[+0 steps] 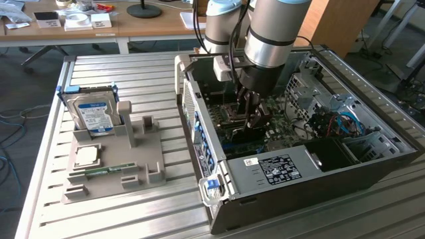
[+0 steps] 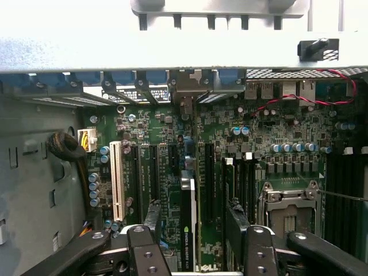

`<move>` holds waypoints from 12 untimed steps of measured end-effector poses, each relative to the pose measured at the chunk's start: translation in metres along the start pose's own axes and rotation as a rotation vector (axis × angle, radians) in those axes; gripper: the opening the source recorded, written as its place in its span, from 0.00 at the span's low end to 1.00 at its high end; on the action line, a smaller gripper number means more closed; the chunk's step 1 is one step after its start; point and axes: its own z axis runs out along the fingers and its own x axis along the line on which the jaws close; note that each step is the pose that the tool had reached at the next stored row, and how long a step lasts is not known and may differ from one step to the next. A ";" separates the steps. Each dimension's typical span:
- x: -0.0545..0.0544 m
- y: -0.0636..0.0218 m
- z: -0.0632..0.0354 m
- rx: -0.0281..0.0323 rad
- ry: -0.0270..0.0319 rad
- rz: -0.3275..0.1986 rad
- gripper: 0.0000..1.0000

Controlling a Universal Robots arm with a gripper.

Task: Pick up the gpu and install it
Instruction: 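Press down on the gpu until it lock into place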

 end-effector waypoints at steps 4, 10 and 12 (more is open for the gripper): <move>0.000 0.0000 0.0000 0.0000 0.0000 0.000 0.57; 0.000 0.0000 0.0000 0.0000 0.0000 0.000 0.49; 0.000 0.0000 0.0000 0.0000 0.0000 0.000 0.38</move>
